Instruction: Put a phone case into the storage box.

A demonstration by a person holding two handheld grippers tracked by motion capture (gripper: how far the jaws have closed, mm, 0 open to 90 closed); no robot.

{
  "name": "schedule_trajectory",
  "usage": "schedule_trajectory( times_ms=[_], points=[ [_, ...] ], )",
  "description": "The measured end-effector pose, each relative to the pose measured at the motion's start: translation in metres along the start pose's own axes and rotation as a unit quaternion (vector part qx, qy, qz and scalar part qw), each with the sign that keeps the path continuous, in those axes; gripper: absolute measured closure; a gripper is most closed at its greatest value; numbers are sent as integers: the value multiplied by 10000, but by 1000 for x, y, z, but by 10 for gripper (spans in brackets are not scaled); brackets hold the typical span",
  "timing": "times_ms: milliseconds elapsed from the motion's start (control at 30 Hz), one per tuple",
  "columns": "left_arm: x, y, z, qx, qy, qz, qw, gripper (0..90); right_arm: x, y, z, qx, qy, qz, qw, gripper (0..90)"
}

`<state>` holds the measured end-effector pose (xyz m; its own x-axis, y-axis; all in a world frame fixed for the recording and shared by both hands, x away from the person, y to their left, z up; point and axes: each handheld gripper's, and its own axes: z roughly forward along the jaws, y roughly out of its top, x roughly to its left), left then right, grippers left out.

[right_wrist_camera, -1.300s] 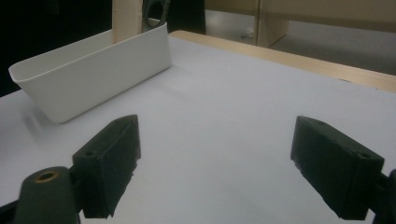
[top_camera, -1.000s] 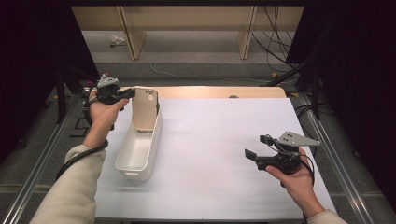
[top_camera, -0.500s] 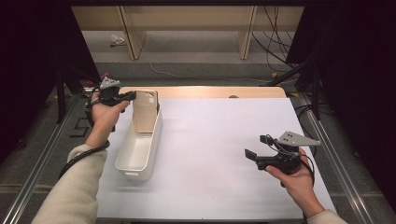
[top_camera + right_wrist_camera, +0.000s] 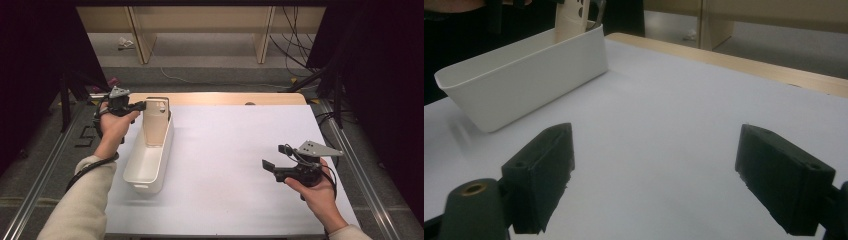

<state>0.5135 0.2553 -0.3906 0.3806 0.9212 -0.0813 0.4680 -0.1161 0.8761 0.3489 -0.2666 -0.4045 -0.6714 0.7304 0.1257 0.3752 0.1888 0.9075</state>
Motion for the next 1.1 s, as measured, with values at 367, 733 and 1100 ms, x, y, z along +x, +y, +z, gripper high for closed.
schedule_trajectory(
  times_ms=[367, 733, 1100],
  points=[
    [2, -4, 7, 92, 111, 29, 9999, 836, 0, 0, 0, 1, -2, 8, 10000, 170],
    [3, -5, 13, 152, 190, 111, 9996, 817, 0, 0, 0, 1, 1, 6, 10000, 169],
    [4, -8, 17, 244, 268, 189, 9992, 789, 0, 0, 0, 1, 4, 3, 10000, 169]
  ],
)
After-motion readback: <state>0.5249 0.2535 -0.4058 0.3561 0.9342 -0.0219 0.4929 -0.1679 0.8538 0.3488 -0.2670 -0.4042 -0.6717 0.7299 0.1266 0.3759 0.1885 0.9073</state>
